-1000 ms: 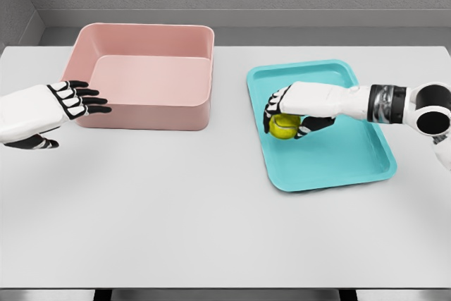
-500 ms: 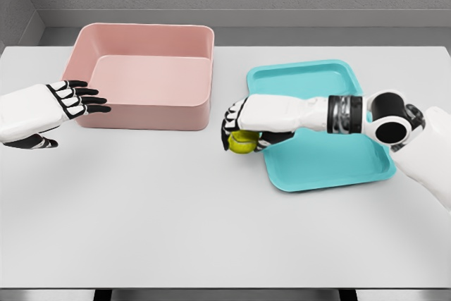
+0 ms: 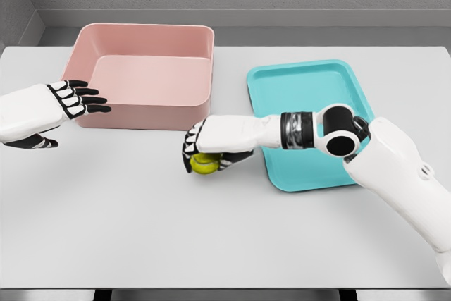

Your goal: Put the tennis from the blue tray into the pink basket with both arms

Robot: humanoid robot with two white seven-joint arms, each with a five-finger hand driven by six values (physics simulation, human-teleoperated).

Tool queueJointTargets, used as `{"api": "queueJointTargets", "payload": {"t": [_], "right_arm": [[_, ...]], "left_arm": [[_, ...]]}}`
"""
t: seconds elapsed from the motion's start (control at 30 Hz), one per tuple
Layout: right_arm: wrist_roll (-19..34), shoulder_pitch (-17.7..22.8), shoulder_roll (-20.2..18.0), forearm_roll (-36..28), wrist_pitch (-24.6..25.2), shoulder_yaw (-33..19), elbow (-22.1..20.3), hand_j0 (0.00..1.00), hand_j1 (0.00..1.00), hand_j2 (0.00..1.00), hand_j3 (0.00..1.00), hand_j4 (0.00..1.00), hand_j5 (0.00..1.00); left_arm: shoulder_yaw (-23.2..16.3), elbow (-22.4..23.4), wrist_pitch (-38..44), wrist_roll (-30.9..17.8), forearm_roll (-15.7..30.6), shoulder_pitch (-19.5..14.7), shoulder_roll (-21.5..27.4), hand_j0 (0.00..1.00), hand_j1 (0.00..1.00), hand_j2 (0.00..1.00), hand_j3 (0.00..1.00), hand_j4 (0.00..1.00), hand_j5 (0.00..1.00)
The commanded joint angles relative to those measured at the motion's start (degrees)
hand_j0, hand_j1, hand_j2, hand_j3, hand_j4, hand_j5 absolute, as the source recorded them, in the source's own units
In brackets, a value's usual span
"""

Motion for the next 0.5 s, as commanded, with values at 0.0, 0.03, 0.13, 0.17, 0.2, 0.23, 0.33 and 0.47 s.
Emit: {"api": "queueJointTargets", "payload": {"t": [0.0, 0.03, 0.13, 0.17, 0.2, 0.23, 0.33, 0.47], "right_arm": [[-0.05, 0.00, 1.28, 0.07, 0.20, 0.35, 0.70, 0.49, 0.49, 0.49, 0.49, 0.49, 0.49], [-0.05, 0.00, 1.37, 0.60, 0.20, 1.14, 0.70, 0.49, 0.49, 0.49, 0.49, 0.49, 0.49], [-0.05, 0.18, 2.16, 0.77, 0.20, 1.14, 1.40, 0.49, 0.49, 0.49, 0.49, 0.49, 0.49], [-0.05, 0.18, 2.16, 0.77, 0.20, 1.23, 1.49, 0.49, 0.49, 0.49, 0.49, 0.49, 0.49], [-0.05, 0.18, 2.16, 0.77, 0.20, 1.14, 1.58, 0.49, 0.49, 0.49, 0.49, 0.49, 0.49], [-0.05, 0.18, 2.16, 0.86, 0.20, 1.23, 2.37, 0.50, 0.50, 0.50, 0.50, 0.50, 0.50], [-0.05, 0.18, 2.16, 1.04, 0.20, 1.14, 2.90, 0.50, 0.50, 0.50, 0.50, 0.50, 0.50], [-0.05, 0.18, 2.25, 1.30, 0.20, 1.14, 4.13, 0.50, 0.50, 0.50, 0.50, 0.50, 0.50]], "left_arm": [[0.01, 0.05, 0.04, 0.06, 0.35, 0.00, 0.07, 1.00, 1.00, 1.00, 1.00, 1.00, 1.00], [0.01, 0.05, 0.04, 0.06, 0.35, 0.00, 0.07, 1.00, 1.00, 1.00, 1.00, 1.00, 1.00], [0.01, 0.05, 0.04, -0.03, 0.35, 0.00, 0.07, 1.00, 1.00, 1.00, 1.00, 1.00, 1.00], [-0.08, 0.05, 0.04, 0.06, 0.35, 0.00, 0.07, 1.00, 1.00, 1.00, 1.00, 1.00, 1.00], [0.01, 0.05, 0.04, -0.03, 0.35, 0.00, 0.07, 1.00, 1.00, 1.00, 1.00, 1.00, 1.00], [-0.08, 0.05, 0.04, -0.03, 0.35, 0.00, 0.07, 1.00, 1.00, 1.00, 1.00, 1.00, 1.00], [0.01, 0.05, 0.04, -0.03, 0.35, 0.09, 0.07, 1.00, 1.00, 1.00, 1.00, 1.00, 1.00], [0.01, -0.04, 0.04, -0.03, 0.35, 0.00, 0.07, 1.00, 1.00, 1.00, 1.00, 1.00, 1.00]]}}
